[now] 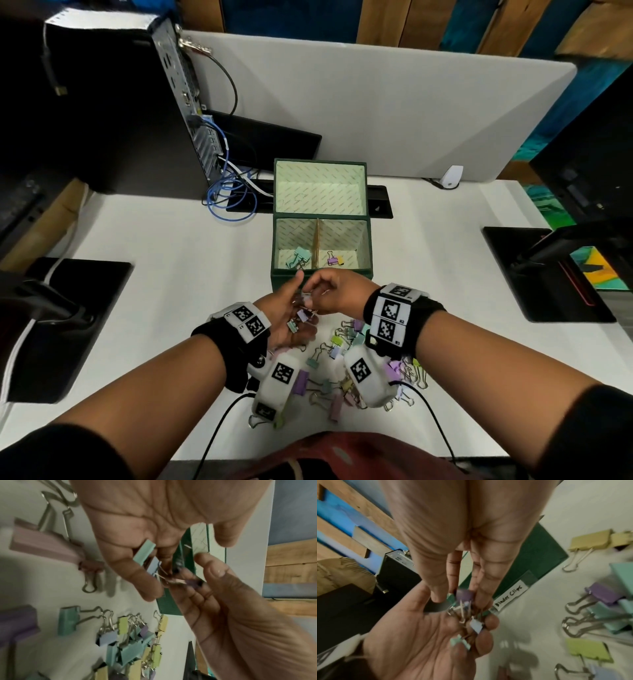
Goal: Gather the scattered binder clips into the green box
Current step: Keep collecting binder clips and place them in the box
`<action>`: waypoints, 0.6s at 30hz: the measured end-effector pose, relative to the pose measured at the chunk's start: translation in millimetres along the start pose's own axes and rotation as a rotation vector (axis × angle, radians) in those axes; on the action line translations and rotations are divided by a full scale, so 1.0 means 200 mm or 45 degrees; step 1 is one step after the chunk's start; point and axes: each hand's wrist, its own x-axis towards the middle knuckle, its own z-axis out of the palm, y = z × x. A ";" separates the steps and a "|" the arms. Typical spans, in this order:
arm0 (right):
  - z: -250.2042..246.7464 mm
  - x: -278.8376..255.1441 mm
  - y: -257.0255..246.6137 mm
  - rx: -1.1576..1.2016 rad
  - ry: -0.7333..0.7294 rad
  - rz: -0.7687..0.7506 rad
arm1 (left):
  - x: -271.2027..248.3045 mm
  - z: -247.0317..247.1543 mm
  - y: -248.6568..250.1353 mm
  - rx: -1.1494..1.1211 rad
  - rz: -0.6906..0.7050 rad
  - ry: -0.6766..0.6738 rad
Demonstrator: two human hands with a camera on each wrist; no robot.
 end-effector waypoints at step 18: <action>0.02 -0.08 0.17 -1.298 -0.510 -0.038 | -0.03 -0.11 -0.02 0.199 0.136 0.125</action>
